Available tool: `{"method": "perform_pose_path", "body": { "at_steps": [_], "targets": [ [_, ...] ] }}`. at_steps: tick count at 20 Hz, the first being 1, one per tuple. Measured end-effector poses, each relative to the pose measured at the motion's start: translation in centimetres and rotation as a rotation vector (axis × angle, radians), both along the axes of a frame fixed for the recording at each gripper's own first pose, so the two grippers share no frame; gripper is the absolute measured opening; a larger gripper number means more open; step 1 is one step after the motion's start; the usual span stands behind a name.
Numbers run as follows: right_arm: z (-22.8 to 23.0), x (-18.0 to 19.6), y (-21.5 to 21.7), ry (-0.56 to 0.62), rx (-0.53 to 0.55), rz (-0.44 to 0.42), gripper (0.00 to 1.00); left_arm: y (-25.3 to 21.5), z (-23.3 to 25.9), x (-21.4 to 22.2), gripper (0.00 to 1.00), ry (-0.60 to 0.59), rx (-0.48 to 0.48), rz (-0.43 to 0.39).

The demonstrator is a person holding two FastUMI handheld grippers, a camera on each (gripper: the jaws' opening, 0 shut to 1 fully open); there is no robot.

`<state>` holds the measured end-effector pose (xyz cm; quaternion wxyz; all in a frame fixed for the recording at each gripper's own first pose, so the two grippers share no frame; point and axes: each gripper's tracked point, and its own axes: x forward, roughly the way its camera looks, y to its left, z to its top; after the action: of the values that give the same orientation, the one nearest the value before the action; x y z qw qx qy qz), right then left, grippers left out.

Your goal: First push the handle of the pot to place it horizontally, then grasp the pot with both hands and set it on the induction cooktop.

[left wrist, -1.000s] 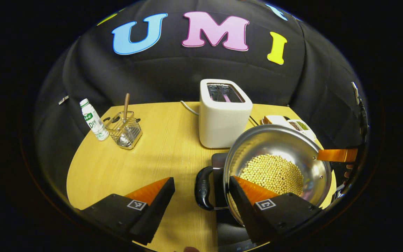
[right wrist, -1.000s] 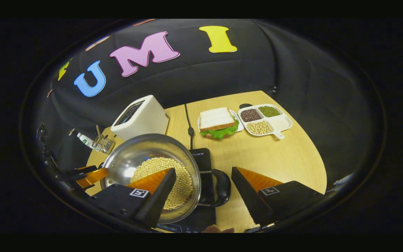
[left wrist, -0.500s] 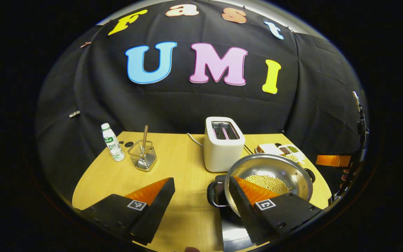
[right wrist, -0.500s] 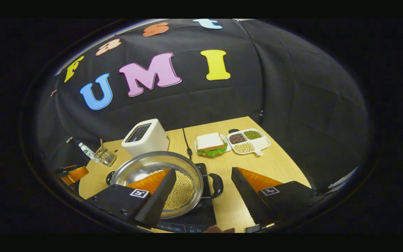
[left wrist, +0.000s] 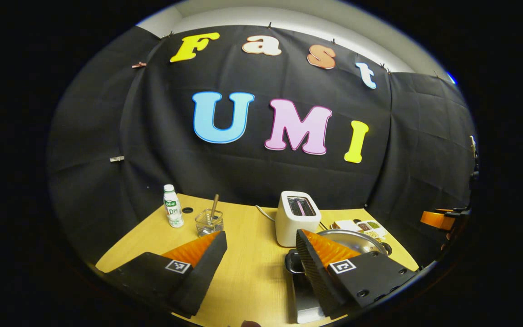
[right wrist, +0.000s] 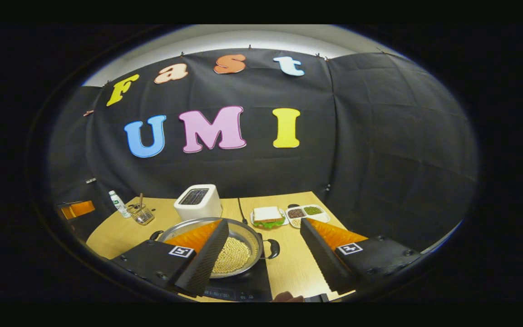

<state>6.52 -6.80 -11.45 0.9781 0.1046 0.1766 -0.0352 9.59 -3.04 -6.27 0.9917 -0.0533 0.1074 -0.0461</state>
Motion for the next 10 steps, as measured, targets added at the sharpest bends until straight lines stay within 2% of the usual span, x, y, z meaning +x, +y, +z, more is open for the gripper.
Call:
{"method": "perform_pose_path", "body": {
  "at_steps": [4,10],
  "targets": [
    [2.5,-2.0,0.5,-0.059,-0.015,-0.009,0.98,2.7,2.9,-2.9,0.95,-0.082,-0.010,0.041],
    [6.0,-5.0,1.5,-0.154,-0.060,-0.007,0.98,6.0,6.0,-7.0,0.95,-0.188,0.080,0.098]
  ]
}}
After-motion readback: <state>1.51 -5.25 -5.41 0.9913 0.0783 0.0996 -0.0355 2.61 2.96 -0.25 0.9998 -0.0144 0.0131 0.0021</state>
